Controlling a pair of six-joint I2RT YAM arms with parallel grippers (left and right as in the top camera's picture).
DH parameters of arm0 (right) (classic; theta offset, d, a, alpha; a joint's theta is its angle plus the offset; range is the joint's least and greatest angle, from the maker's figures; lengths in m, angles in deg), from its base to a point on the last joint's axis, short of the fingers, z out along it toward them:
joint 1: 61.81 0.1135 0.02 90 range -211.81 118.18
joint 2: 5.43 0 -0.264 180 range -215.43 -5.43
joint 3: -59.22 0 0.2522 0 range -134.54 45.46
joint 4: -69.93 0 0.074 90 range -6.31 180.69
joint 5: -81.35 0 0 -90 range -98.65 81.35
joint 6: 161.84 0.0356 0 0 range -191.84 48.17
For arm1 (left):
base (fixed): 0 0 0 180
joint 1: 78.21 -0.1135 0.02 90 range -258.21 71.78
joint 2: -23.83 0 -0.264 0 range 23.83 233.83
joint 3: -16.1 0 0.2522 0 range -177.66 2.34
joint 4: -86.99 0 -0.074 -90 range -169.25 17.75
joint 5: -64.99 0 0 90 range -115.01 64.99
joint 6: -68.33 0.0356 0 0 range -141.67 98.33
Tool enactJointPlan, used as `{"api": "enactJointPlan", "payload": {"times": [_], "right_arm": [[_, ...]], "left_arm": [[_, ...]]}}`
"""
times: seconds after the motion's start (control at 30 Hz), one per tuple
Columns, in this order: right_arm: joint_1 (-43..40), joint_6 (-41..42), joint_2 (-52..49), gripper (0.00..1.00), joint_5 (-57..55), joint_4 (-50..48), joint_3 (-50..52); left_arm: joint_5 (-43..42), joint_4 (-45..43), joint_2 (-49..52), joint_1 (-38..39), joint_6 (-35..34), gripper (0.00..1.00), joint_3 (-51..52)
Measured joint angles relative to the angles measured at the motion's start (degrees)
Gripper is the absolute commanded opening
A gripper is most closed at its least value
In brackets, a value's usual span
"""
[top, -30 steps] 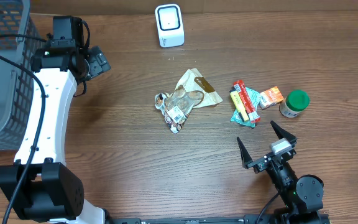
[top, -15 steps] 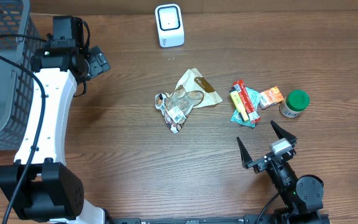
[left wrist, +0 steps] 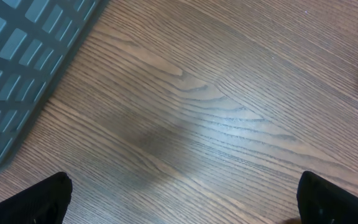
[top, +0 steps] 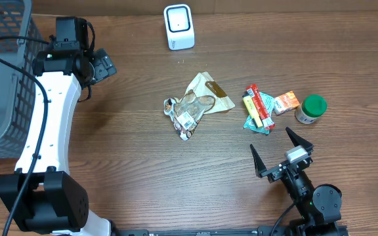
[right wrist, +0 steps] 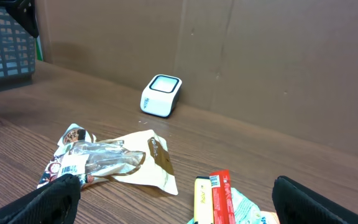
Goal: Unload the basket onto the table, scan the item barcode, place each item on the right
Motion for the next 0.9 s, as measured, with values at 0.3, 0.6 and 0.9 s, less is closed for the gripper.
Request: {"api": "enactJointPlan", "payload": {"times": [0.3, 0.6, 0.9], "right_arm": [[0.02, -0.02, 0.0, 1.0, -0.02, -0.02, 0.0], [0.0, 0.02, 0.0, 1.0, 0.0, 0.0, 0.0], [0.0, 0.0, 0.0, 1.0, -0.02, -0.04, -0.02]], "left_arm": [[0.0, 0.0, 0.0, 0.0, 0.0, 1.0, 0.0], [-0.02, 0.46, -4.17, 0.11, 0.0, 1.0, 0.5], [-0.2, 0.2, -33.51, 0.11, 0.0, 1.0, 0.35]]}}
